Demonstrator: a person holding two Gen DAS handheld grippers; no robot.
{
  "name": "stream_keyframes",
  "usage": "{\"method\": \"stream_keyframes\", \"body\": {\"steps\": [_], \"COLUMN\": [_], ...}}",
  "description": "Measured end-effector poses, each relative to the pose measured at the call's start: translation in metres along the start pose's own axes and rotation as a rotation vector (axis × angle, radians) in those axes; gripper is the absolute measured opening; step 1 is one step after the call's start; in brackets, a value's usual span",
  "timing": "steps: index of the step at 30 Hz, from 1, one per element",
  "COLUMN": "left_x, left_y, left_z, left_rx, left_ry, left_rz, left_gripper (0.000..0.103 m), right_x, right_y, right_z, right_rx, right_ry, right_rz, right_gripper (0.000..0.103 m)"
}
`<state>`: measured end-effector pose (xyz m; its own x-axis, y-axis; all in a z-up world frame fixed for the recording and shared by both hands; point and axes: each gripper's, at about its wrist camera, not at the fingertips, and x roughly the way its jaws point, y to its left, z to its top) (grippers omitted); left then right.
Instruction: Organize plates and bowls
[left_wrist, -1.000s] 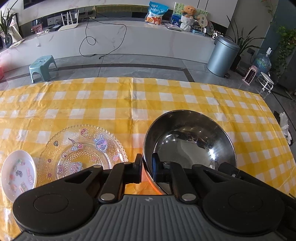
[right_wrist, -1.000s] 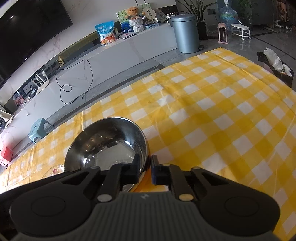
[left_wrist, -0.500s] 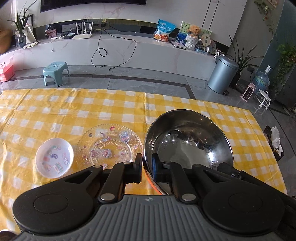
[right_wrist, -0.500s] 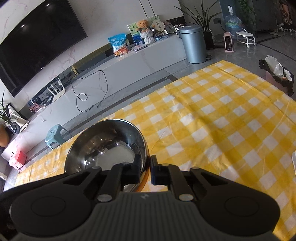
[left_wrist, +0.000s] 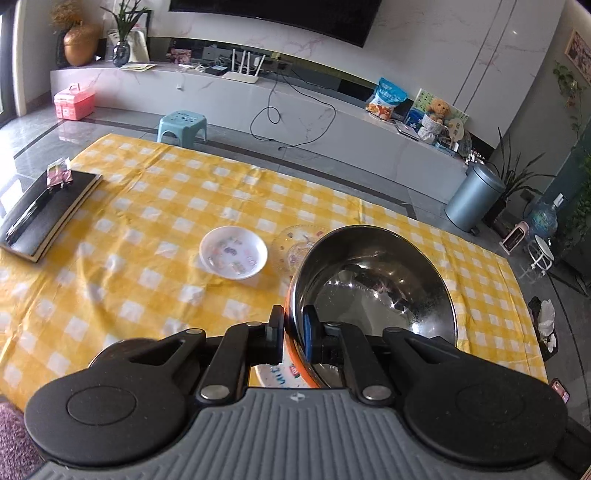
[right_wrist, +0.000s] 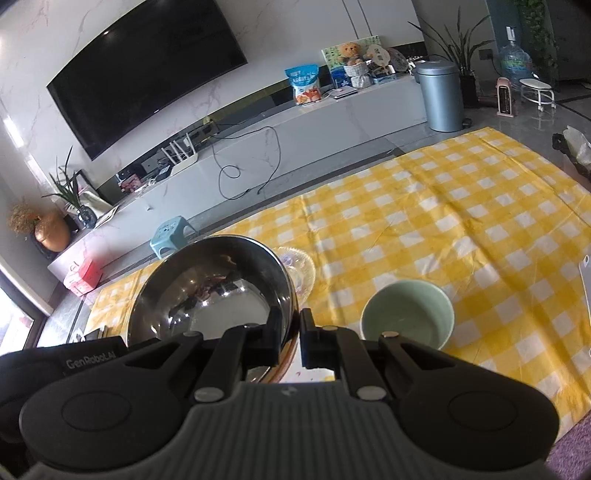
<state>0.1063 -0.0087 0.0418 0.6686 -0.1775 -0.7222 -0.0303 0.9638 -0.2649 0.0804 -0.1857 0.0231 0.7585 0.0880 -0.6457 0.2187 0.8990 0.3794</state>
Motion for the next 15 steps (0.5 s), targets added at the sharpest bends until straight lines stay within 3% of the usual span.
{"method": "stream_keyframes", "body": {"steps": [7, 15], "left_x": [-0.039, -0.057], "left_y": [0.05, 0.103], "left_z": [-0.021, -0.035], "left_rx": [-0.086, -0.183], "left_ry": [-0.032, -0.033], "left_rz": [0.007, 0.026], "left_gripper": [0.011, 0.012], "right_x": [-0.027, -0.03], "right_y": [0.035, 0.071], "right_z": [-0.036, -0.058], "right_rx": [-0.076, -0.139], "right_ry": [0.014, 0.068], "right_rz": [0.061, 0.118], "right_gripper": [0.007, 0.007]}}
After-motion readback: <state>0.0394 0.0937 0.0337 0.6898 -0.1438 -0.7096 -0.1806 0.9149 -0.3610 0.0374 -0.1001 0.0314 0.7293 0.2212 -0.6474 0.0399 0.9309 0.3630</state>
